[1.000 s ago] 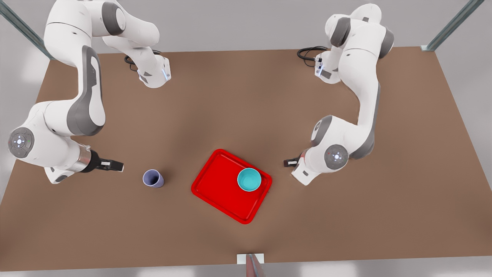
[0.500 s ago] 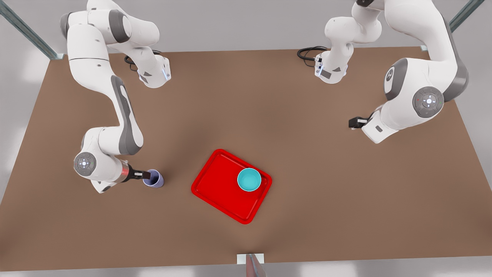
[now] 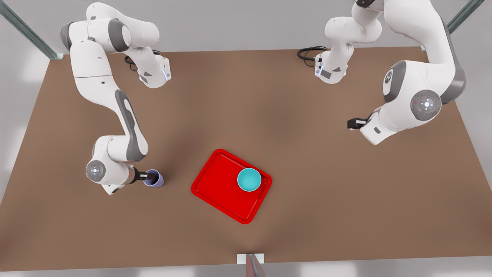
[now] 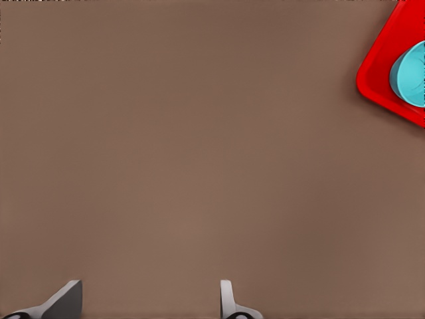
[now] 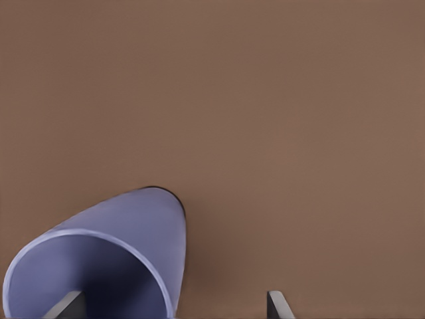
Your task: Place the bowl on the tray with the left arm and the cup on the tray with the right arm
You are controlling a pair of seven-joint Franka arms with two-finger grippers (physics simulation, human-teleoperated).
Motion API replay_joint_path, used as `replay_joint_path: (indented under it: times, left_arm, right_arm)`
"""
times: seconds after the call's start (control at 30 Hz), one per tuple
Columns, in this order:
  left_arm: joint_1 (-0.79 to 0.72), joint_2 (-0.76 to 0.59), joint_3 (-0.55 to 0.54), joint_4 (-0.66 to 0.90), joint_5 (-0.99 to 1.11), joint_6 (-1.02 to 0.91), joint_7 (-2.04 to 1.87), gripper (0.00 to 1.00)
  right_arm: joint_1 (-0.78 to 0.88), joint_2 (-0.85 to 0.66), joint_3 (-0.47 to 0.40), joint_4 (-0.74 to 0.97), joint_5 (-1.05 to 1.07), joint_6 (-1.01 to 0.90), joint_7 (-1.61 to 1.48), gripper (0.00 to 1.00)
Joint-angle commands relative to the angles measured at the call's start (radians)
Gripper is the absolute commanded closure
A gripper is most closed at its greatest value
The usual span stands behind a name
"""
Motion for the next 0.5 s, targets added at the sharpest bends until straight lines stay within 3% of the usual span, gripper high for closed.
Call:
replay_joint_path:
  times: [0.0,0.07,0.1,0.13,0.17,0.47]
  left_arm:
    - [0.001,0.000,0.000,0.000,0.000,0.000,0.000,0.00]
    - [0.001,0.000,0.000,0.000,0.000,0.000,0.000,0.00]
    - [0.001,0.000,0.000,0.000,0.000,0.000,0.000,0.00]
    - [0.001,0.000,0.000,0.000,0.000,0.000,0.000,0.00]
    - [0.001,0.000,0.000,0.000,0.000,0.000,0.000,0.00]
    - [0.001,0.000,0.000,0.000,0.000,0.000,0.000,0.00]
  right_arm:
    - [-0.001,0.001,0.000,0.000,0.000,0.000,0.000,0.00]
    - [-0.001,0.006,0.000,-0.012,0.000,0.012,0.000,0.02]
    - [-0.001,0.007,0.000,-0.029,0.000,0.034,0.000,0.21]
    - [-0.001,0.007,0.000,-0.029,0.000,0.034,0.000,0.57]
    - [-0.001,0.007,0.000,-0.022,0.000,0.034,0.000,0.79]
    - [0.000,0.006,0.009,-0.020,0.037,0.066,0.000,0.79]
